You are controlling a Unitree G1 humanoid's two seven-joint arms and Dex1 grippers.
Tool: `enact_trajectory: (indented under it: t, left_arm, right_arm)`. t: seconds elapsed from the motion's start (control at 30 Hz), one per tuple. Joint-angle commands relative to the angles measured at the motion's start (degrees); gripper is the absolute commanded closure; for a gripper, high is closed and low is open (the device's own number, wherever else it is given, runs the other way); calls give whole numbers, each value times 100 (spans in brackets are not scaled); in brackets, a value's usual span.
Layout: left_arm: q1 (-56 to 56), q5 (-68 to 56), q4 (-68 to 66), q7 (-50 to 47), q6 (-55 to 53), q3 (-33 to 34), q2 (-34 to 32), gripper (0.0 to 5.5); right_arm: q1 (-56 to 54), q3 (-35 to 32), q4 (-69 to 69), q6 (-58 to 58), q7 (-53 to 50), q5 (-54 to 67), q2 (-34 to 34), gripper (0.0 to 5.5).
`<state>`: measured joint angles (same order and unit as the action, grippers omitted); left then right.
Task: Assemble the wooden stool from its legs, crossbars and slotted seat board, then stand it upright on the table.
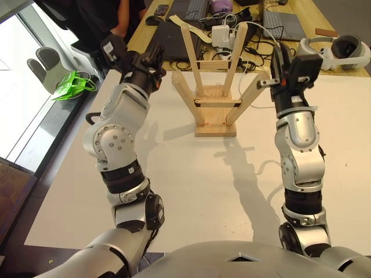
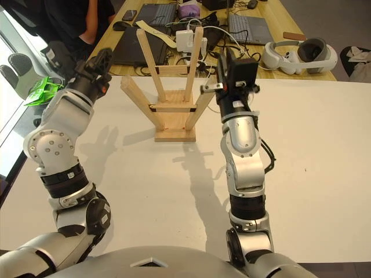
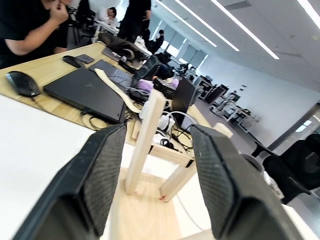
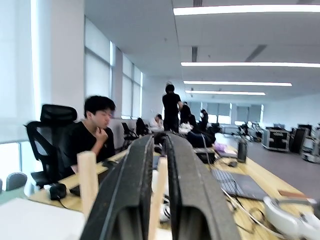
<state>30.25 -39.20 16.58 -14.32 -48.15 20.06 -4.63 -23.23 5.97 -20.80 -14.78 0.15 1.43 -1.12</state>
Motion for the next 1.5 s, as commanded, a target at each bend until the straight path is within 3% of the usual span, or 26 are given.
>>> enact_trajectory:
  t: [0.03,0.27,0.4,0.53,0.67,1.1,1.27,1.5]
  left_arm:
    - [-581,477,-323,-98,340,-73,121,315]
    - [-827,1183,-1144,-6,991,-381,335,315]
    - [-386,1432,-1635,279,1374,-722,467,315]
    - [50,1593,-2317,627,1776,-951,604,315]
    - [24,1622,-2420,815,1874,-1048,703,315]
    - [-1508,694,1080,662,-240,-975,592,315]
    - [-1924,460,1654,660,-855,-733,353,315]
    - [-1666,730,1550,883,-894,-109,-777,315]
  right_arm:
    - [-248,56,-27,-34,-121,-91,207,503]
    - [-1243,-1438,996,319,-874,-247,-417,503]
    - [-1379,-2447,2439,-179,-1092,459,-512,503]
    - [-1055,-2302,3632,-838,-233,1095,-224,503]
    - [-991,-2175,3794,-1324,370,1805,312,503]
    - [-87,-1897,1827,-2958,687,2816,288,503]
    - [93,-1975,1589,-2976,527,2665,111,503]
    - [174,-1710,1492,-1867,190,1500,-487,503]
